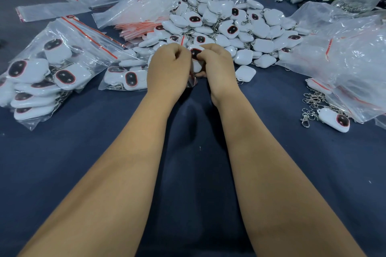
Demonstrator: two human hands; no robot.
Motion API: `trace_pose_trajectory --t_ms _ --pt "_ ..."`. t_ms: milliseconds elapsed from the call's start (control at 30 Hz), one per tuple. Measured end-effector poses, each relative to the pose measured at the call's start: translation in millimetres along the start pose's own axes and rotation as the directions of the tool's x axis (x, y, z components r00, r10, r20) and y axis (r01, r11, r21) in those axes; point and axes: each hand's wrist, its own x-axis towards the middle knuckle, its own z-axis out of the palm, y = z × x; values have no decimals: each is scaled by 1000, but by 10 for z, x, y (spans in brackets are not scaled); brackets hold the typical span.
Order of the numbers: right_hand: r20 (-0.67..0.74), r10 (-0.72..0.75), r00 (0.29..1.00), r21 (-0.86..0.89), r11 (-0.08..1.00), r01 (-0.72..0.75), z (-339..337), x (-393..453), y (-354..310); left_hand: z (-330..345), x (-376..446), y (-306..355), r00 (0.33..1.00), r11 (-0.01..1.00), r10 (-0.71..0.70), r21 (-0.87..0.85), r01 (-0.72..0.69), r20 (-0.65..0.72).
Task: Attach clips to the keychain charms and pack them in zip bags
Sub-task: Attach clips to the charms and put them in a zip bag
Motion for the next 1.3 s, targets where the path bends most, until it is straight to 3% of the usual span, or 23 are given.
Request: trace_pose_trajectory --t_ms 67,133,233,333,500,633,733,833,967,1067,1133,1300 --pt "-57 10 998 96 995 -4 -5 40 -6 -17 5 12 998 998 5 -67 -9 -60" --pt "-84 53 995 300 953 -26 -26 75 -25 -47 13 22 995 996 7 -88 -16 -104" --pt "-7 74 997 597 800 -55 -70 81 -43 -70 34 18 991 997 -9 -76 -1 -132" --pt "81 18 997 663 746 -68 -71 59 -44 -57 47 12 997 998 -37 -49 33 -75" --pt "103 67 992 472 875 -108 39 35 -24 -78 42 33 993 991 -71 -122 59 -95" --pt "48 17 999 112 993 -23 94 3 37 -97 24 70 989 980 -40 -198 10 -144" --pt "87 -79 993 -112 990 89 105 -31 74 -98 -36 112 989 977 50 -198 -77 -140" --pt "114 -190 975 -344 913 218 100 -27 75 -93 -54 112 980 977 108 -162 -136 -168" --pt "75 -187 979 -388 899 202 88 -34 61 -87 -50 109 965 975 142 -135 -174 -222" --pt "271 -141 952 -420 873 248 91 -80 59 -80 -62 96 961 970 181 -121 -209 -210" --pt "323 -102 941 -414 879 238 113 -110 65 -65 -67 88 959 971 209 -77 -227 -193" --pt "163 -227 960 -393 878 274 123 -84 43 -54 -18 56 971 979 188 -50 -197 -150"
